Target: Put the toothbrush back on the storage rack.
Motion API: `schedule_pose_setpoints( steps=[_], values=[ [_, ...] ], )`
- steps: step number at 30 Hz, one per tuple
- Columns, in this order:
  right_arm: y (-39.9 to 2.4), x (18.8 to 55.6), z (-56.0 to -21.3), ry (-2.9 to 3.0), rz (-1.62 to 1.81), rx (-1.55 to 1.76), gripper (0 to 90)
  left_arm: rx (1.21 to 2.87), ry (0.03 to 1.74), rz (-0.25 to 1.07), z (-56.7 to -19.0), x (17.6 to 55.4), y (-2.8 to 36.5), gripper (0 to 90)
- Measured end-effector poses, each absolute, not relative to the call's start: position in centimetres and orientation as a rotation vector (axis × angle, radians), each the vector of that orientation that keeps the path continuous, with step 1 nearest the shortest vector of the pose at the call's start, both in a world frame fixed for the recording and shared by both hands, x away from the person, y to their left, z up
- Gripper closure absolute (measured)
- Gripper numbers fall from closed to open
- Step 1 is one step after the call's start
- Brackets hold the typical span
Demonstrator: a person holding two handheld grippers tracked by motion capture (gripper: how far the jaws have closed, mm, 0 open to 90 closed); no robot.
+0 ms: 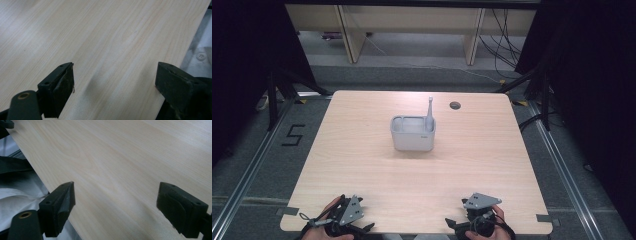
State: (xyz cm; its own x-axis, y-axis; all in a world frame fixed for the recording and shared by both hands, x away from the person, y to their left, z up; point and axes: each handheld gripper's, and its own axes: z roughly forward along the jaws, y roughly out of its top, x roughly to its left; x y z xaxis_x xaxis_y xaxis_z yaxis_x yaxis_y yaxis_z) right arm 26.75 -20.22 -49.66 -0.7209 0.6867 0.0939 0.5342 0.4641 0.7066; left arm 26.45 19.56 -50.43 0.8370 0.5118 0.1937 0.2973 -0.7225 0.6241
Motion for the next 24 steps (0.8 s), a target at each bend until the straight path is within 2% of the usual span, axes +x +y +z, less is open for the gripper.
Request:
schedule_pose_setpoints(
  steps=[24],
  values=[
    [-19.96, 26.70, -49.81, 2.533, 1.076, 1.062, 16.0, 2.419, 0.591, 0.478, -50.43, 26.46, 19.57, 15.2]
  ],
)
